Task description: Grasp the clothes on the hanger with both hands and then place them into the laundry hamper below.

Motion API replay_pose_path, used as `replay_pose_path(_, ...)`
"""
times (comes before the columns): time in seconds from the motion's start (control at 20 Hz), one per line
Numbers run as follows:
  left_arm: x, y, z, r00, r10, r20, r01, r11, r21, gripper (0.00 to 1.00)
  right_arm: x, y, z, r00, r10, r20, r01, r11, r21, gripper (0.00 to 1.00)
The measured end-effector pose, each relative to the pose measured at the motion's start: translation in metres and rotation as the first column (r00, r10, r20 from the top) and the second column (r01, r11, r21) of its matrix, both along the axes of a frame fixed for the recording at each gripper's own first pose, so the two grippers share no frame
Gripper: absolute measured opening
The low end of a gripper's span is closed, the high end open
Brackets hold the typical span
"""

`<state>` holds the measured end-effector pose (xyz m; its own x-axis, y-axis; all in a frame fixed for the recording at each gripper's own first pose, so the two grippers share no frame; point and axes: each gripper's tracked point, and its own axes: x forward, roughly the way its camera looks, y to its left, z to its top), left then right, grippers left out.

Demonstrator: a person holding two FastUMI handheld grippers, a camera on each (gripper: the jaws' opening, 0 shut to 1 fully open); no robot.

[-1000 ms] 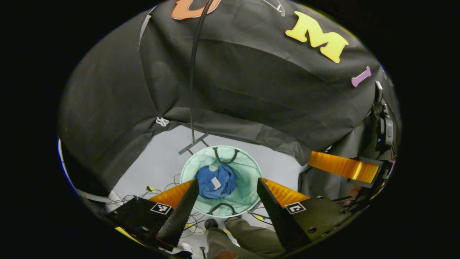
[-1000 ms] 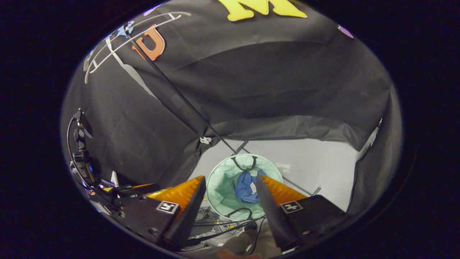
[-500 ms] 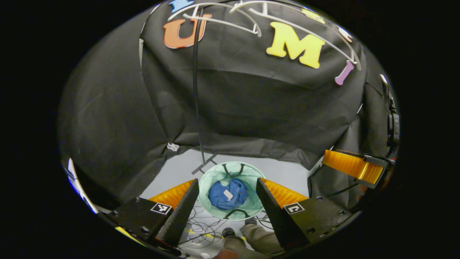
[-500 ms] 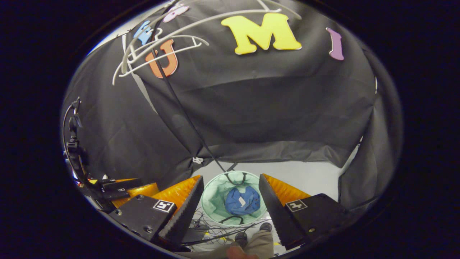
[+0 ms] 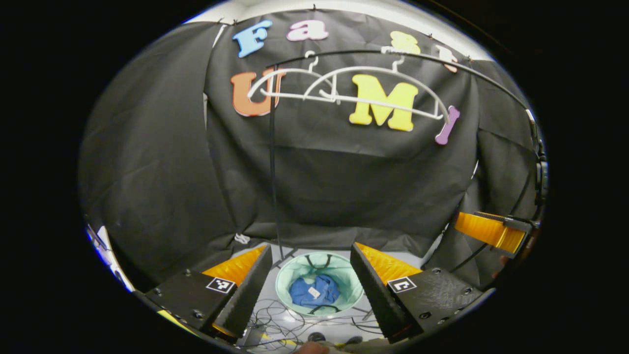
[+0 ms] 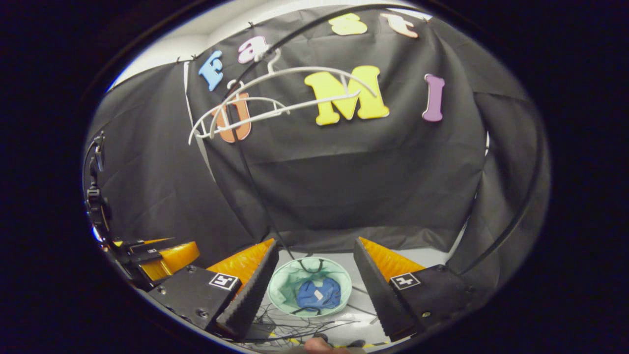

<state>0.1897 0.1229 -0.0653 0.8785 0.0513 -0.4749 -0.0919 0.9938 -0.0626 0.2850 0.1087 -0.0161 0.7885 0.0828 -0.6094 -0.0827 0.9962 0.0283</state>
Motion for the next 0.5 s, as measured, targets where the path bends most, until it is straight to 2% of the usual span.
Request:
replay_pose_path(0.15, -0.025, -0.012, 0.038, 0.991, 0.023, 0.134, -0.028, 0.999, 0.036, 0.97, -0.019, -0.012, 0.029, 0.994, 0.038, 0.1, -0.037, 0.999, -0.008, 0.99)
replay_pose_path(0.4, -0.071, -0.07, 0.092, 0.951, 0.005, 0.309, -0.03, 0.997, 0.075, 1.0, -0.077, -0.042, 0.06, 0.984, 0.11, 0.142, -0.103, 0.993, -0.055, 0.98)
replay_pose_path(0.5, -0.096, -0.096, 0.103, 0.939, 0.004, 0.345, -0.029, 0.997, 0.068, 1.0, -0.097, -0.048, 0.073, 0.977, 0.142, 0.159, -0.136, 0.989, -0.049, 0.98)
